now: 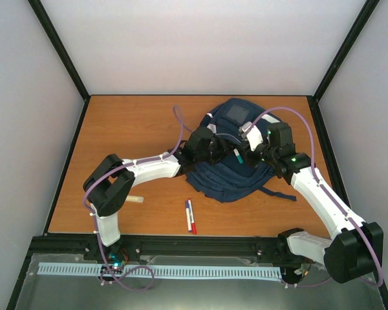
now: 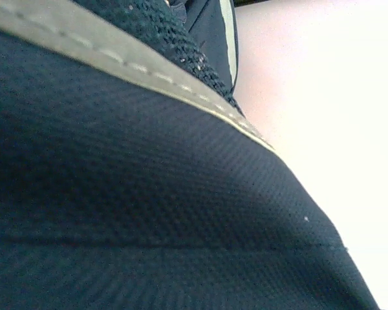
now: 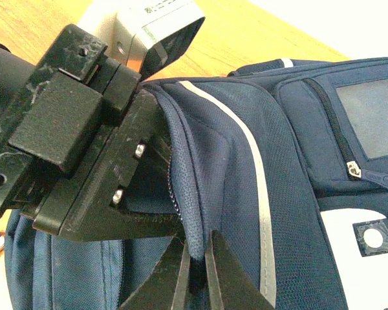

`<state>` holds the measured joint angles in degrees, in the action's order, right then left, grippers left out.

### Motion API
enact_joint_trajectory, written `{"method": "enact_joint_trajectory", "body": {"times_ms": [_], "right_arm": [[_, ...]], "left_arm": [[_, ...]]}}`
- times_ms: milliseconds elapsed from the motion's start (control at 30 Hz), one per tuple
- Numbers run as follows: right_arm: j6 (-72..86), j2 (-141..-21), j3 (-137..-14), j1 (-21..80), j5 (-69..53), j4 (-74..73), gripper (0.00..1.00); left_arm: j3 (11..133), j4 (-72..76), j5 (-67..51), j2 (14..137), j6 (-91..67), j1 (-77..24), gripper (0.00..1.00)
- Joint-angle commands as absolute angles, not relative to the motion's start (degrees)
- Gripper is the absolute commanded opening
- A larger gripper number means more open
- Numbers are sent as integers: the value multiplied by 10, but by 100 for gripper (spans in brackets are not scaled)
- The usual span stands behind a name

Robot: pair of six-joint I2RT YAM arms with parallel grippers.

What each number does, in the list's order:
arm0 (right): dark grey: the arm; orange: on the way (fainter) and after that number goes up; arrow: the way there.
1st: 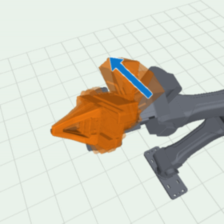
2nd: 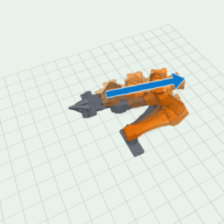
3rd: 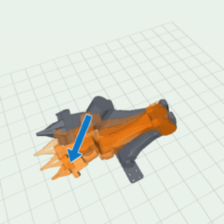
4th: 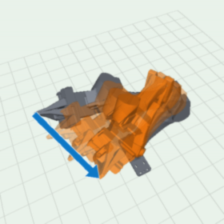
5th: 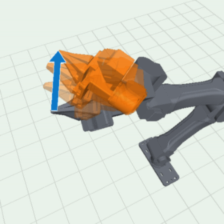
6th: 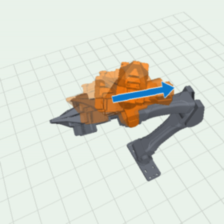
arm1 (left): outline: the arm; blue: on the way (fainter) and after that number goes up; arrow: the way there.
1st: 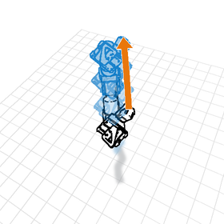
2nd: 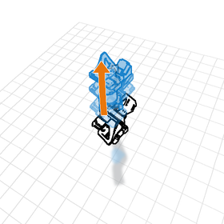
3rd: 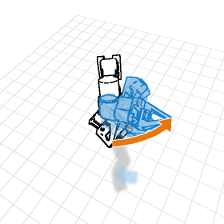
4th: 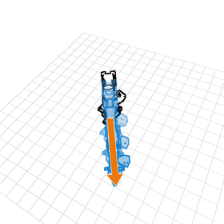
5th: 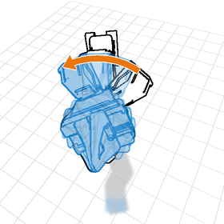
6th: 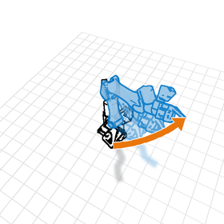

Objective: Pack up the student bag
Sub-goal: Place the stationery in the student bag.

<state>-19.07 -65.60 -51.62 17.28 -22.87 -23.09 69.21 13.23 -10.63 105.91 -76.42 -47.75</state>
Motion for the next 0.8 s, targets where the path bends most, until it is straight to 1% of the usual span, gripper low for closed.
{"method": "enact_joint_trajectory", "body": {"times_ms": [0,33,100,233,500,567,667,767], "right_arm": [[-191,-636,-519,169,-254,-198,3],[-191,-636,-519,169,-254,-198,3],[-192,-635,-519,169,-256,-198,3],[-191,-637,-519,168,-258,-199,3],[-192,-636,-518,166,-258,-199,3],[-191,-635,-519,165,-259,-199,3],[-191,-634,-518,164,-262,-200,3],[-191,-633,-518,162,-264,-199,3]], "left_arm": [[722,137,-66,1061,-797,-476,21],[723,134,-68,1060,-796,-476,27],[723,133,-74,1058,-794,-476,31],[715,129,-82,1044,-787,-476,34],[669,100,-115,983,-750,-490,42],[663,66,-122,962,-720,-497,44],[673,-51,-115,936,-648,-511,45],[653,-143,-109,897,-577,-512,46]]}}
